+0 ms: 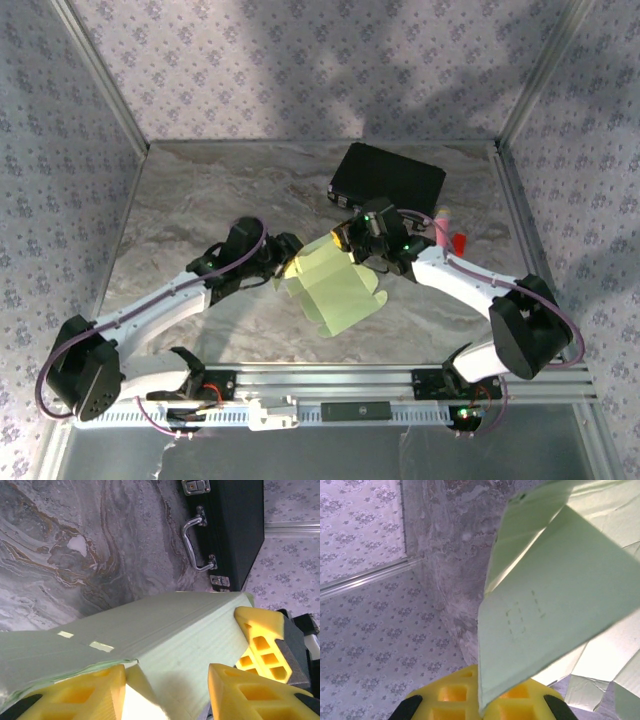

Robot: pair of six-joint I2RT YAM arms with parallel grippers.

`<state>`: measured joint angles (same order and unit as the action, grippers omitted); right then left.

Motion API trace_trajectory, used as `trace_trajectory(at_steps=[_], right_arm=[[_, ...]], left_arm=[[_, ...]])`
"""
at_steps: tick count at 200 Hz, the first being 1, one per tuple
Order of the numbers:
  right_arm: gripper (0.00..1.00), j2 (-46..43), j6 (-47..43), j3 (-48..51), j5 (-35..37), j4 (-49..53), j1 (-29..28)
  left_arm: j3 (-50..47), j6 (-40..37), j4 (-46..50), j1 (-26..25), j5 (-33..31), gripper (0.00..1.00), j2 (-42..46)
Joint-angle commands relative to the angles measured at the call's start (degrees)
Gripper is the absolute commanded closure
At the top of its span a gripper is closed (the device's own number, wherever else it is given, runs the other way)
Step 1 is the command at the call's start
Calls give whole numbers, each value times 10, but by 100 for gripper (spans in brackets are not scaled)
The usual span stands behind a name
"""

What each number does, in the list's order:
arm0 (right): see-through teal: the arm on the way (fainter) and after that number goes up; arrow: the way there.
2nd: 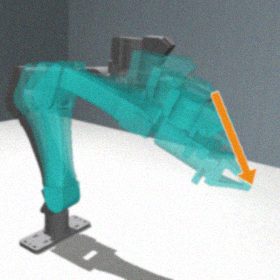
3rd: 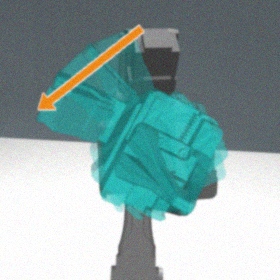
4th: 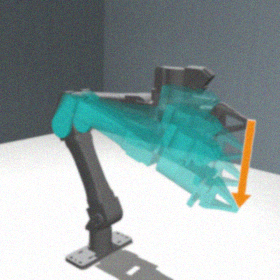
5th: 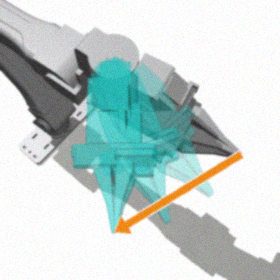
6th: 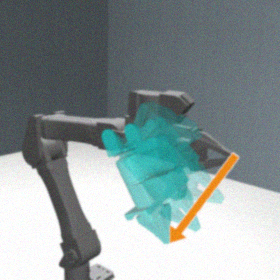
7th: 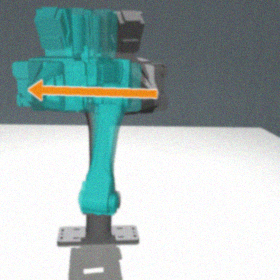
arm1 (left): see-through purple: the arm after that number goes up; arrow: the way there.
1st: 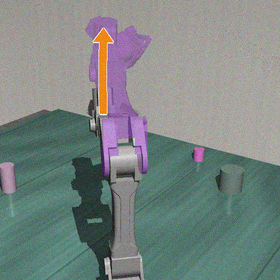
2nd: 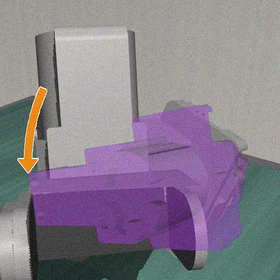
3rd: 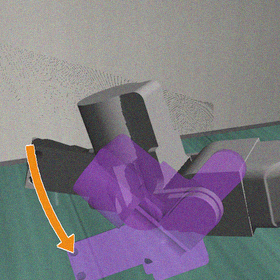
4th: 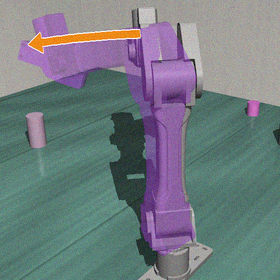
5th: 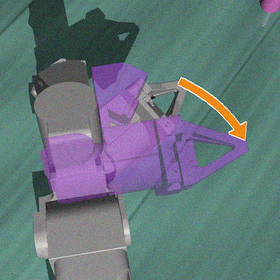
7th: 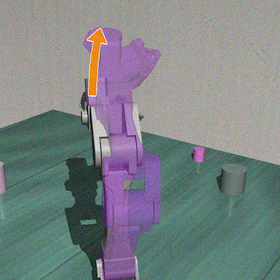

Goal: Fold the paper box

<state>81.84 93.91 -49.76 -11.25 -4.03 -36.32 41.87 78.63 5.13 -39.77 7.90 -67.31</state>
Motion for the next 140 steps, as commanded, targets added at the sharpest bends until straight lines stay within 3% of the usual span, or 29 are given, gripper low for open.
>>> trace_trajectory(at_steps=[1,25,59,90,111,126,140], right_arm=[[100,-1,15,17,2,-35,-6],[100,2,22,26,5,-57,-9],[100,-3,31,31,9,-57,-10],[100,-23,39,34,3,-39,13],[100,-42,51,36,-8,-27,28],[100,-57,53,31,-10,-11,36],[100,-74,61,33,-12,-2,43]], left_arm=[[8,32,-2,-3,-14,52,17],[8,34,-11,-3,-7,54,7],[17,15,-9,8,-3,65,-3],[45,-72,104,34,-34,46,78],[15,-114,177,66,-89,45,165],[-73,-102,91,133,-25,52,202],[-138,-88,5,190,45,61,186]])
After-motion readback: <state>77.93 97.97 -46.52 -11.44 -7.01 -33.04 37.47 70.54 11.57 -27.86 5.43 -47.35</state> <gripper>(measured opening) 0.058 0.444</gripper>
